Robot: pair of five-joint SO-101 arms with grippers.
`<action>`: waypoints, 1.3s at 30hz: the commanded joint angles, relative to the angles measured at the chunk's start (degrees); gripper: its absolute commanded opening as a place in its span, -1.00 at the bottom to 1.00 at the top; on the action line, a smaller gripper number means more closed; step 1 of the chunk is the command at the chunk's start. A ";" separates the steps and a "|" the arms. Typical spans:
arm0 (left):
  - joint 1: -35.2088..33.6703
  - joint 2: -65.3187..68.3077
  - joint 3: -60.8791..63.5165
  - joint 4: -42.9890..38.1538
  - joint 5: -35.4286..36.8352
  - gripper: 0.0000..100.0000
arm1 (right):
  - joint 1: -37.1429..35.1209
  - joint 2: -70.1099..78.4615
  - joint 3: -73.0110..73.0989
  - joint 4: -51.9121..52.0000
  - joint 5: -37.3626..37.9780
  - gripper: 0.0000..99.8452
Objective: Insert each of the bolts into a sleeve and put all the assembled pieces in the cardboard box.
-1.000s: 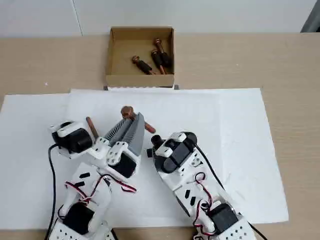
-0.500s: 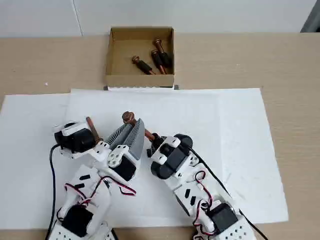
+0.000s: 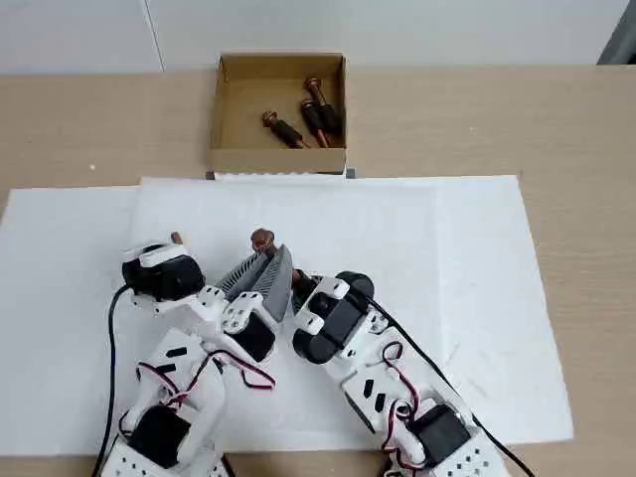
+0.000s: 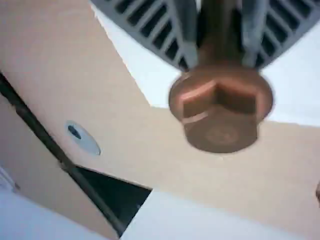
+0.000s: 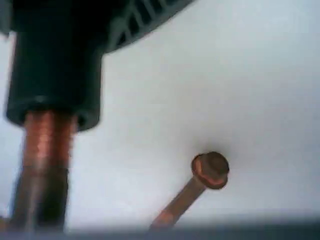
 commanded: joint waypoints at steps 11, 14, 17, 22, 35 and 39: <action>2.20 -0.53 -1.63 11.16 -7.30 -0.52 | -0.48 -0.92 0.53 -1.71 0.62 -0.99; 0.79 -0.53 -1.80 11.08 -9.23 -0.51 | -0.48 -0.92 0.53 -1.54 0.53 -0.99; -1.67 -0.53 -3.12 11.16 -10.55 -0.51 | -0.48 -0.92 0.53 -1.27 0.53 -0.99; -4.31 -0.53 -6.55 11.25 -10.99 -0.51 | -0.40 -0.84 0.53 -1.27 0.44 -0.99; -16.53 -0.53 -8.22 11.16 -13.19 -0.96 | 10.15 -0.31 0.79 -0.22 -3.08 -0.99; -19.43 -0.53 -2.95 10.99 -21.98 -0.99 | 13.58 -0.31 -0.09 4.53 -9.58 -0.99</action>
